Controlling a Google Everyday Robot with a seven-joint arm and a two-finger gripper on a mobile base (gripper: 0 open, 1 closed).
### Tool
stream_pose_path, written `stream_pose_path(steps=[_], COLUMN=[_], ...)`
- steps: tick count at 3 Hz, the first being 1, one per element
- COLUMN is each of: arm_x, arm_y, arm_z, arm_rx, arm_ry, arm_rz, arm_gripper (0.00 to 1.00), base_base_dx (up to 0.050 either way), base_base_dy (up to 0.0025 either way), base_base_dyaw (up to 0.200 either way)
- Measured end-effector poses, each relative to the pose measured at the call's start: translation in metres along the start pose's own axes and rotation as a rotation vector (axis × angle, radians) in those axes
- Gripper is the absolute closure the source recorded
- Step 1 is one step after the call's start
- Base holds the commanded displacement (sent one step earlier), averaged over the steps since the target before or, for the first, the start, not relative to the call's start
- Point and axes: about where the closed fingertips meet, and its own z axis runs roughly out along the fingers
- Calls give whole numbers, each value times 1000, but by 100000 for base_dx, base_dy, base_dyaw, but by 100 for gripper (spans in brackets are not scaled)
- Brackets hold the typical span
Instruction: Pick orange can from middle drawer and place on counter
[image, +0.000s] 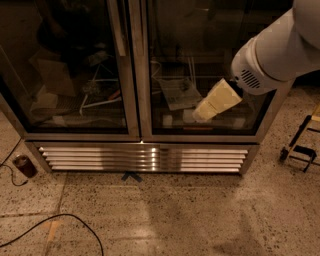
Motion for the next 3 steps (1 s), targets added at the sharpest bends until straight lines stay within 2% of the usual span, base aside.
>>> stream_pose_path(steps=[1,2,3], arm_x=[-1,-1,-4], arm_y=[-2,-2,-1], arm_z=[0,0,6], arm_rx=[11,11,63], arm_ry=[1,1,-10], arm_rz=[82,82,106], arm_gripper=[0,0,0], base_base_dx=[0,0,0], base_base_dy=[0,0,0], base_base_dyaw=[0,0,0])
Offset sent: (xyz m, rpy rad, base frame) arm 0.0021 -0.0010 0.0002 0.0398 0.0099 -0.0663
